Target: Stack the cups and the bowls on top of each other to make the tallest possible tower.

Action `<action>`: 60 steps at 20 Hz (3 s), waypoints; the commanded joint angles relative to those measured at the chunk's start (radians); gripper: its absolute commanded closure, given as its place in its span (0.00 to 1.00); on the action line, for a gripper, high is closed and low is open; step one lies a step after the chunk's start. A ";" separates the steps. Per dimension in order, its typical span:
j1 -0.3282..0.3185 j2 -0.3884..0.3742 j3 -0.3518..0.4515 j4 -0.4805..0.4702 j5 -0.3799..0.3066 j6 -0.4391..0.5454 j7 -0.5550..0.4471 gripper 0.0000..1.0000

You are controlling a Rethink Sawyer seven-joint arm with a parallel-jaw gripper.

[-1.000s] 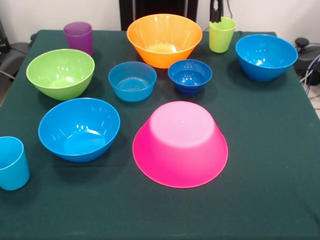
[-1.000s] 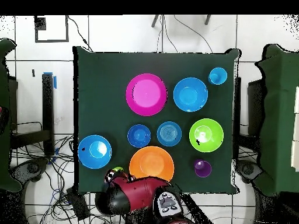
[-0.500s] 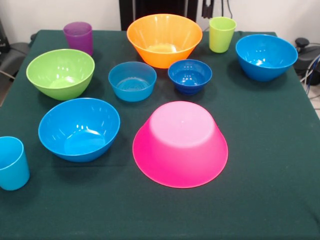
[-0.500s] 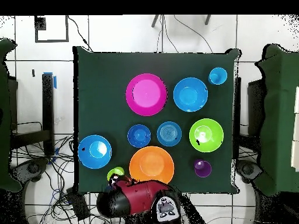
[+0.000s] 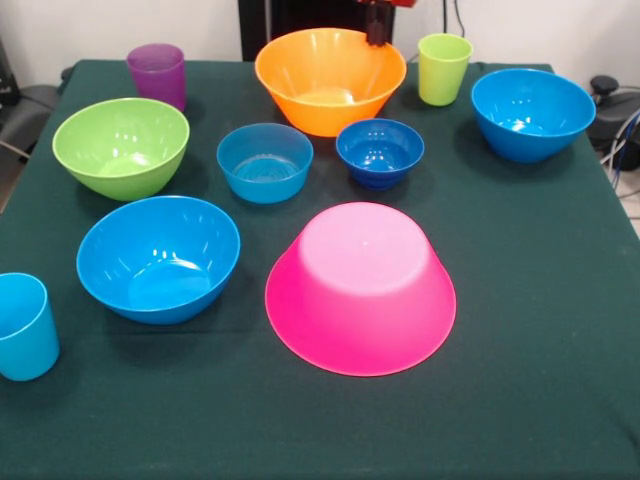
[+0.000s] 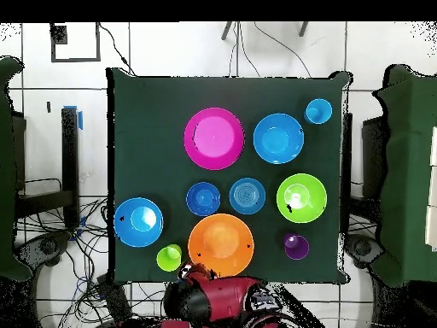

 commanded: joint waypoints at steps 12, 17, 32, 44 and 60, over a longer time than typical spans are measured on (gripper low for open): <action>-0.023 0.245 -0.090 -0.046 0.068 -0.242 0.182 1.00; -0.051 0.256 -0.078 -0.054 0.054 -0.235 0.165 1.00; -0.072 0.215 -0.053 -0.062 0.047 -0.173 0.130 1.00; -0.091 0.109 0.007 -0.057 0.053 -0.061 0.096 1.00; -0.129 -0.020 0.095 -0.035 0.058 0.091 0.093 1.00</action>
